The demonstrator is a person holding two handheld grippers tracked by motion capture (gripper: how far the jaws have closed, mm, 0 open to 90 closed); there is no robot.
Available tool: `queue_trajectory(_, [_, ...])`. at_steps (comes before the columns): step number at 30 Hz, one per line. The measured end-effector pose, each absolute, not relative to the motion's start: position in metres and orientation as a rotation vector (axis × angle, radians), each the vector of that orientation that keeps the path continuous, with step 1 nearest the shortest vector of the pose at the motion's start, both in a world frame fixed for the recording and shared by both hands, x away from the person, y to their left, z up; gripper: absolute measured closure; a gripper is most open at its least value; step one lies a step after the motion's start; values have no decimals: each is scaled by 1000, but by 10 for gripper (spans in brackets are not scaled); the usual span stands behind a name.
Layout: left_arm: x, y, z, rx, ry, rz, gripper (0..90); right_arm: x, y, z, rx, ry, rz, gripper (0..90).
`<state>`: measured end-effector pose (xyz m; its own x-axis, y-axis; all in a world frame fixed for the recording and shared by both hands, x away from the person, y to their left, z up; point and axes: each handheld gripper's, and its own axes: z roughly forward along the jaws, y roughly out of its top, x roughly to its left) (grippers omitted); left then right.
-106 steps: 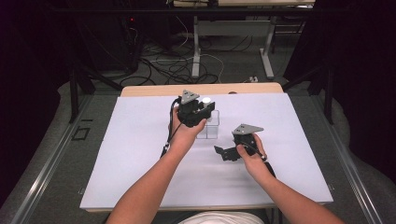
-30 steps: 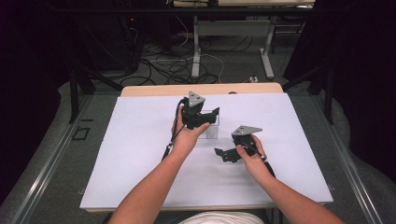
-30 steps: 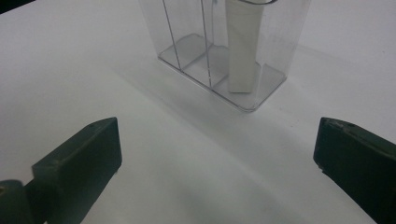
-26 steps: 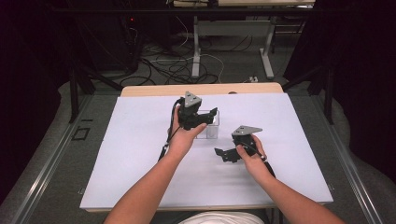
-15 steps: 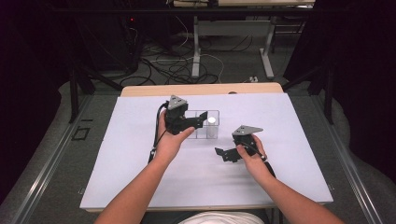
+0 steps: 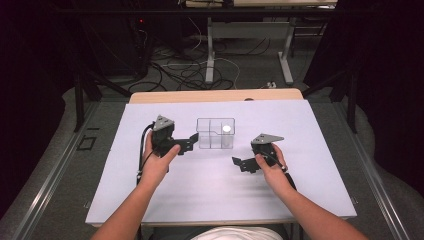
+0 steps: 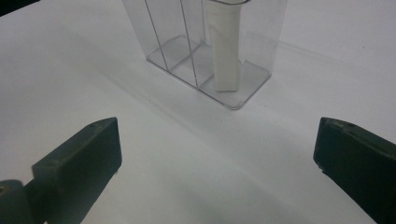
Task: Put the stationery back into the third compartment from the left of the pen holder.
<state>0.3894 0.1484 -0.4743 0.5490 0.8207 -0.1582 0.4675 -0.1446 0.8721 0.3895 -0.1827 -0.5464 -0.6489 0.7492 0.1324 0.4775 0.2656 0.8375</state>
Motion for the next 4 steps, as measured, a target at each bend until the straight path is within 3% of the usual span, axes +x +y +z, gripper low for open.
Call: queue_trajectory(4, [382, 168, -486, 1802, 1079, 441, 3, 390, -185, -547, 1152, 2247, 1319, 5])
